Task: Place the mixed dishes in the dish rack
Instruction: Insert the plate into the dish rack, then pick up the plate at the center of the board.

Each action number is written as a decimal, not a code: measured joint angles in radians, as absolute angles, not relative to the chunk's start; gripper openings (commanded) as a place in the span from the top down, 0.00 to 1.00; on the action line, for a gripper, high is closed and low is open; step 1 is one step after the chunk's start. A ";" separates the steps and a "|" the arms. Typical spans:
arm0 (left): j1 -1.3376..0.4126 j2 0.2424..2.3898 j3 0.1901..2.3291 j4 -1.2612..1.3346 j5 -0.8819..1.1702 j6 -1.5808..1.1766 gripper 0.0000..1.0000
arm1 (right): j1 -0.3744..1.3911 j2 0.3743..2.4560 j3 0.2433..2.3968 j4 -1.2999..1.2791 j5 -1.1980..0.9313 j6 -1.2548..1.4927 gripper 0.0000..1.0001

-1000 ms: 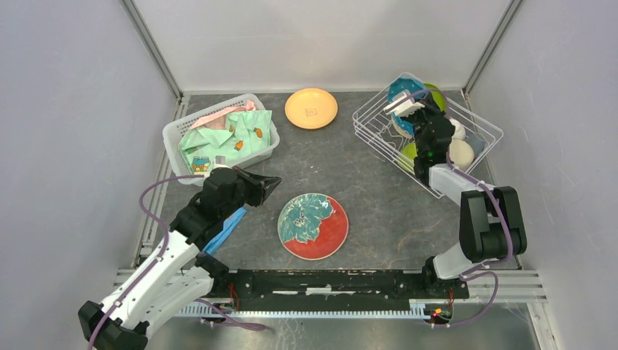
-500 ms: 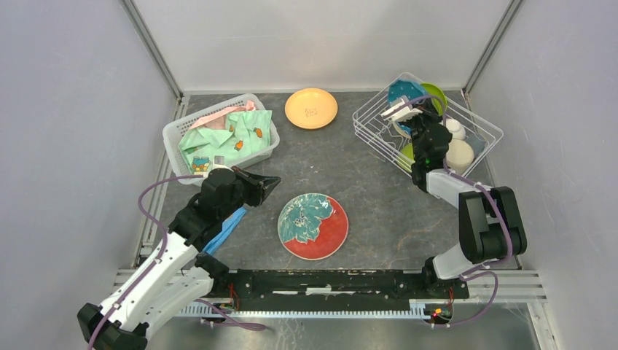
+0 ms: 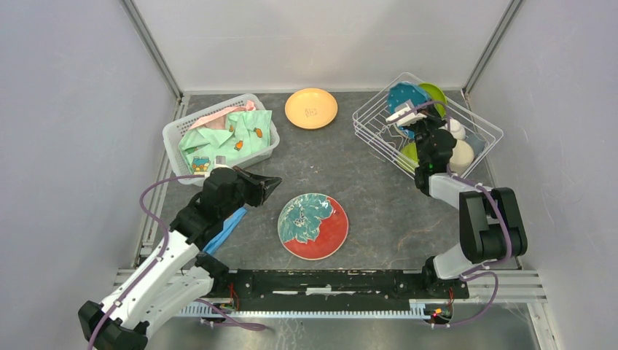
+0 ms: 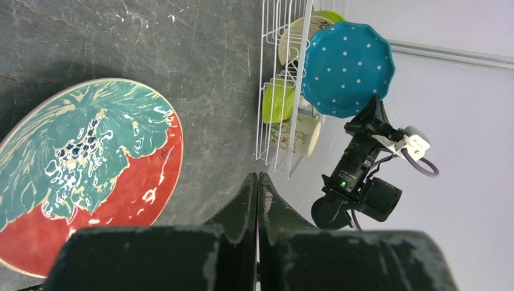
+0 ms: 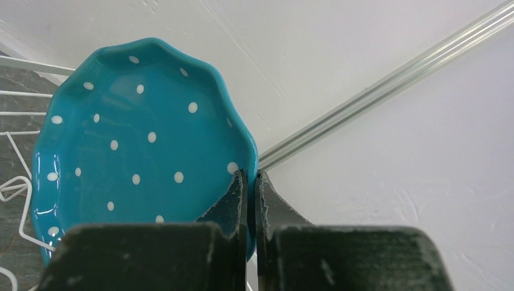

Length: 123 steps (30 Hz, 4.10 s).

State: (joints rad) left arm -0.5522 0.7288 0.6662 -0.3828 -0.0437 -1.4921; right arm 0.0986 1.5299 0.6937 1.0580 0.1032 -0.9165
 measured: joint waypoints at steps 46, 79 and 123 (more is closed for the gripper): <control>-0.552 0.751 0.666 -0.387 -0.051 -1.492 0.98 | 0.004 1.621 0.818 1.028 -0.091 -0.881 1.00; -0.552 0.770 0.666 -0.388 -0.114 -1.492 0.98 | -0.054 1.470 0.831 0.859 -0.204 -0.428 0.21; -0.552 1.091 0.374 -0.093 0.091 -1.492 0.98 | 0.500 1.277 0.280 0.458 -0.495 0.423 0.53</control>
State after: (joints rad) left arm -0.5522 1.0908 0.3737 -0.0929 0.0906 -1.4921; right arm 0.4999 1.2770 0.2798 0.4580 -0.4950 0.4229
